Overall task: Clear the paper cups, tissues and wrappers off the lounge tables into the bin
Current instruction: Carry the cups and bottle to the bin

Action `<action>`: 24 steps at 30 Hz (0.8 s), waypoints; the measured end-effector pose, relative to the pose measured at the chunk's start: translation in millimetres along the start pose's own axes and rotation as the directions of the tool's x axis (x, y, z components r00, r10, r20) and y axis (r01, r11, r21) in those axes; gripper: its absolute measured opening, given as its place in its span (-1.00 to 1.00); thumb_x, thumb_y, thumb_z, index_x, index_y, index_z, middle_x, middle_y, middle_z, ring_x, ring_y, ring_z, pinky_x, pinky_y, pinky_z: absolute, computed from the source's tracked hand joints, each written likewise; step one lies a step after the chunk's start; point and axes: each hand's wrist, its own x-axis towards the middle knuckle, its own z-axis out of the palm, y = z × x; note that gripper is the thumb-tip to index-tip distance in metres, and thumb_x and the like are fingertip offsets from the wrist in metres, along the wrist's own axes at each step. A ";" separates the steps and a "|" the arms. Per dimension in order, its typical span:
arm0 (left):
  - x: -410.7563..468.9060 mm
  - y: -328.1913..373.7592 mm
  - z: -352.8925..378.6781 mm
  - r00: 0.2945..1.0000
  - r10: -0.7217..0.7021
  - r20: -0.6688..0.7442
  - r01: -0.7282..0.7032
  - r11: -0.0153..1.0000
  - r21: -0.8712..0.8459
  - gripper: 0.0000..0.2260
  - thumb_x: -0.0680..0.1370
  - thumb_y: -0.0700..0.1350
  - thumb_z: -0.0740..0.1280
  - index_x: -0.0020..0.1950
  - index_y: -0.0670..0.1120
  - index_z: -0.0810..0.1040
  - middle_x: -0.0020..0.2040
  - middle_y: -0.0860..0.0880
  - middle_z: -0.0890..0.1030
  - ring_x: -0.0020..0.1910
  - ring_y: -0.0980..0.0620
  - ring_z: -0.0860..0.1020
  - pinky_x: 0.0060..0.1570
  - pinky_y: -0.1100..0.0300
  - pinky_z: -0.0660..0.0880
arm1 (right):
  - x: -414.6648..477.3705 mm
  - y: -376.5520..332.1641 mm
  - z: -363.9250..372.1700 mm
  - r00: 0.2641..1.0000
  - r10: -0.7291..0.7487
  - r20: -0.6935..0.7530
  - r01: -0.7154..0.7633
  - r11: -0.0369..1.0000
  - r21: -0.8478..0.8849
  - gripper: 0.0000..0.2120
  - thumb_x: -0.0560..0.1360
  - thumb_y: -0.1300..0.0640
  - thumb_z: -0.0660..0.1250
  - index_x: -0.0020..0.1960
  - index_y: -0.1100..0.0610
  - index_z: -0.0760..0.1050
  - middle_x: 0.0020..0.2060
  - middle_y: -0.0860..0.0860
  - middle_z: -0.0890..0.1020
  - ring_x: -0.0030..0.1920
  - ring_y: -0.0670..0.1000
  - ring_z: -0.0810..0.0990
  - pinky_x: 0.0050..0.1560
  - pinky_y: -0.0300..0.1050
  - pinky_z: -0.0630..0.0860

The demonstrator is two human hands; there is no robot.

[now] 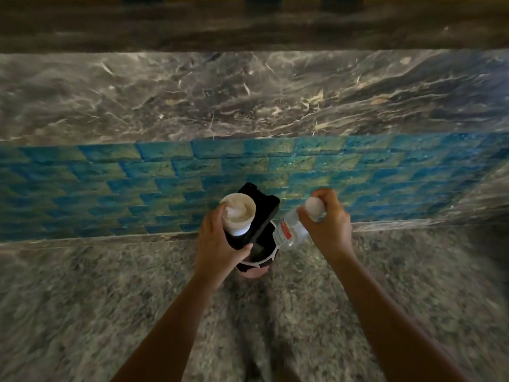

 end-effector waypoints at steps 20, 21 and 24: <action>142.2 -258.4 251.5 0.925 -0.290 0.246 0.269 0.956 0.117 -0.15 0.23 0.14 0.51 0.40 -0.07 0.20 0.23 -0.25 0.40 0.19 -0.27 0.43 0.12 -0.12 0.46 | 109.2 265.4 303.9 0.932 0.329 0.150 -0.311 0.941 -0.134 -0.63 0.34 0.17 0.50 0.03 0.17 0.40 -0.15 -0.04 0.50 -0.19 0.04 0.52 -0.27 -0.12 0.44; 142.7 -269.8 260.0 0.913 -0.306 0.270 0.287 0.952 0.107 -0.14 0.26 0.22 0.44 0.44 -0.08 0.18 0.27 -0.24 0.37 0.23 -0.25 0.40 0.16 -0.09 0.41 | 107.7 272.3 312.1 0.923 0.343 0.173 -0.320 0.936 -0.148 -0.61 0.35 0.18 0.48 0.08 0.19 0.40 -0.10 -0.01 0.52 -0.12 0.07 0.54 -0.20 -0.07 0.47; 144.1 -291.2 275.3 0.877 -0.316 0.363 0.300 0.949 0.102 -0.11 0.29 0.27 0.38 0.49 -0.08 0.15 0.39 -0.18 0.28 0.35 -0.18 0.30 0.28 -0.12 0.32 | 101.7 280.7 326.5 0.902 0.378 0.210 -0.335 0.918 -0.213 -0.60 0.39 0.18 0.43 0.16 0.18 0.38 0.03 0.04 0.54 0.05 0.09 0.53 0.04 0.16 0.48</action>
